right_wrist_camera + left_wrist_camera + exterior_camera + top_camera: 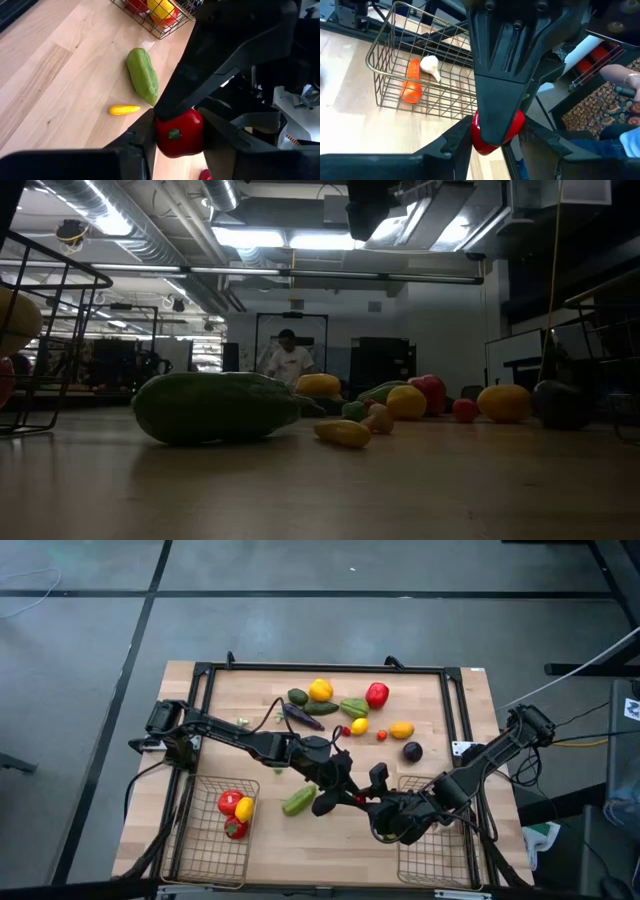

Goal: Sort produce into baskets
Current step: Put the bottom small red chili pepper into the right wire

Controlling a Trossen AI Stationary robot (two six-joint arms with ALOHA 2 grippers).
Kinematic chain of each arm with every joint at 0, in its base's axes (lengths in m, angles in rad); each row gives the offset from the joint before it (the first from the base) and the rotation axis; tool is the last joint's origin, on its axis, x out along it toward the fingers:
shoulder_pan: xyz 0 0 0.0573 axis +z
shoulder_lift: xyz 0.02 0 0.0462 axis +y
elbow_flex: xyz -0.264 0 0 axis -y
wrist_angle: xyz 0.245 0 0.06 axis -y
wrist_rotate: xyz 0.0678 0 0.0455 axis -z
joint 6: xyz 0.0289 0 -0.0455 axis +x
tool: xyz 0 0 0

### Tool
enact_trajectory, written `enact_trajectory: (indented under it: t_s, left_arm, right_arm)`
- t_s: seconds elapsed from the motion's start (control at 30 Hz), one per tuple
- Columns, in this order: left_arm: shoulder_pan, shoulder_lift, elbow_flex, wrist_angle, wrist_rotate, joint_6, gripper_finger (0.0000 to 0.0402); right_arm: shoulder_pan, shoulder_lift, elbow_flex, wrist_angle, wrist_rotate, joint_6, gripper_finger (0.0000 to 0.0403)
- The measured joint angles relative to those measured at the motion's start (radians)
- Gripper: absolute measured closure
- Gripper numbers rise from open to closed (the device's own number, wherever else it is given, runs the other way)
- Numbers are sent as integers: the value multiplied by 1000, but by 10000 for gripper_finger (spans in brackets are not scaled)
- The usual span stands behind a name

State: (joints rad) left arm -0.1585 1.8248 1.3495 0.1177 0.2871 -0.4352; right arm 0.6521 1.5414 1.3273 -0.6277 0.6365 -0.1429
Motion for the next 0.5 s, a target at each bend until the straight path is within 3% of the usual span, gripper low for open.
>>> enact_trajectory:
  t_s: [0.5]
  left_arm:
    - [1,0,0,-1,-4,4,256]
  right_arm:
    - [0,0,0,4,-1,2,274]
